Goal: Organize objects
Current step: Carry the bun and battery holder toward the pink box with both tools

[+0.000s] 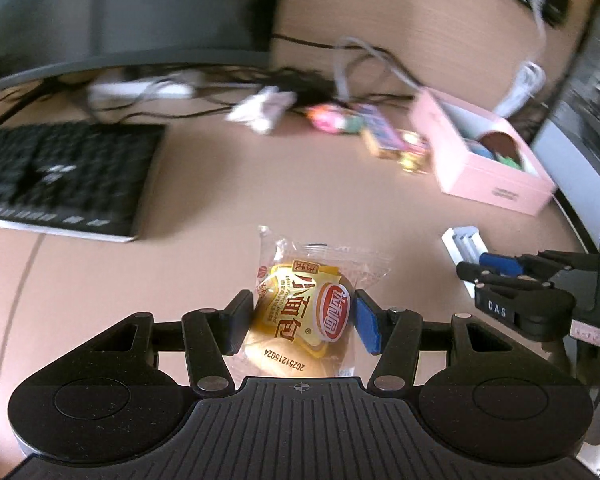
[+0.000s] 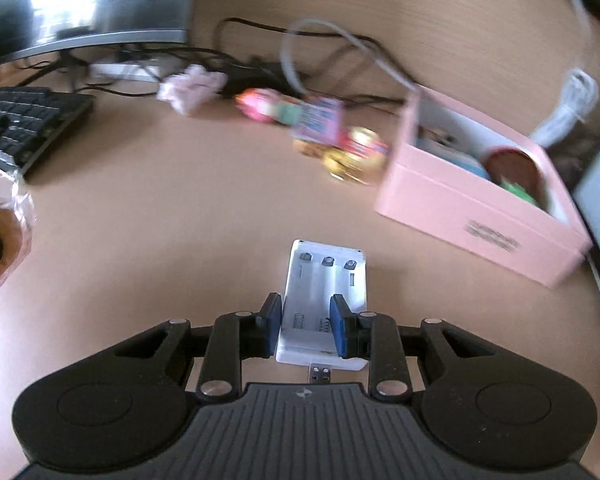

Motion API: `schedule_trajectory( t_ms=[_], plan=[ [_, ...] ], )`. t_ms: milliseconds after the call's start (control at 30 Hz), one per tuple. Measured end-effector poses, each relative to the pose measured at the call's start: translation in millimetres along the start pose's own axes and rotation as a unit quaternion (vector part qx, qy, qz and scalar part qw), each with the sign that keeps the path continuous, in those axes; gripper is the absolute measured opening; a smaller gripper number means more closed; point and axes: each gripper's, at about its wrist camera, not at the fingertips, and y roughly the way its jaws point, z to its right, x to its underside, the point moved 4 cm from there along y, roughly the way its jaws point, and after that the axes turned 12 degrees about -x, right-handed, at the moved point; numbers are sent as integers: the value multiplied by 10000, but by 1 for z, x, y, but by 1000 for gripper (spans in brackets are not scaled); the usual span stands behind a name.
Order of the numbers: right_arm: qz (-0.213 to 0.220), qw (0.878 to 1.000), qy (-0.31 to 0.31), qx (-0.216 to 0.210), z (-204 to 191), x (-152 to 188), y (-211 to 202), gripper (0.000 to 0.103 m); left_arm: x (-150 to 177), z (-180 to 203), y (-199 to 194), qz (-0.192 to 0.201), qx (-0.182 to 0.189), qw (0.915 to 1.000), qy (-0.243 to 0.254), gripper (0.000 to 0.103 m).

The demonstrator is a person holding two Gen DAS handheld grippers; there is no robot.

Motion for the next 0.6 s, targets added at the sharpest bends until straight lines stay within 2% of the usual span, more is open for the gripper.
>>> schedule_trajectory(
  t_ms=[100, 200, 267, 333, 367, 467, 533, 600],
  plan=[
    [46, 9998, 199, 58, 18, 14, -13, 26, -4, 23, 6, -27, 159, 9996, 217, 59],
    [75, 9993, 378, -8, 30, 28, -27, 34, -5, 40, 12, -105, 307, 9988, 368, 59],
    [89, 9989, 455, 9, 36, 36, -35, 53, -7, 49, 14, -140, 376, 9983, 432, 59],
    [146, 9986, 500, 52, 41, 41, -43, 66, -8, 56, 18, -183, 394, 9979, 472, 59],
    [200, 9985, 504, 58, 44, 43, -47, 68, -8, 59, 20, -215, 398, 9978, 478, 59],
    [300, 9982, 514, -7, 49, 38, -47, 69, -8, 63, 24, -335, 382, 9976, 476, 59],
    [406, 9986, 332, 110, 53, 30, -45, 69, -7, 66, 26, -407, 393, 9972, 488, 59],
    [397, 9987, 316, -1, 64, 25, -42, 69, -6, 70, 28, -474, 388, 9969, 503, 59]
  ],
)
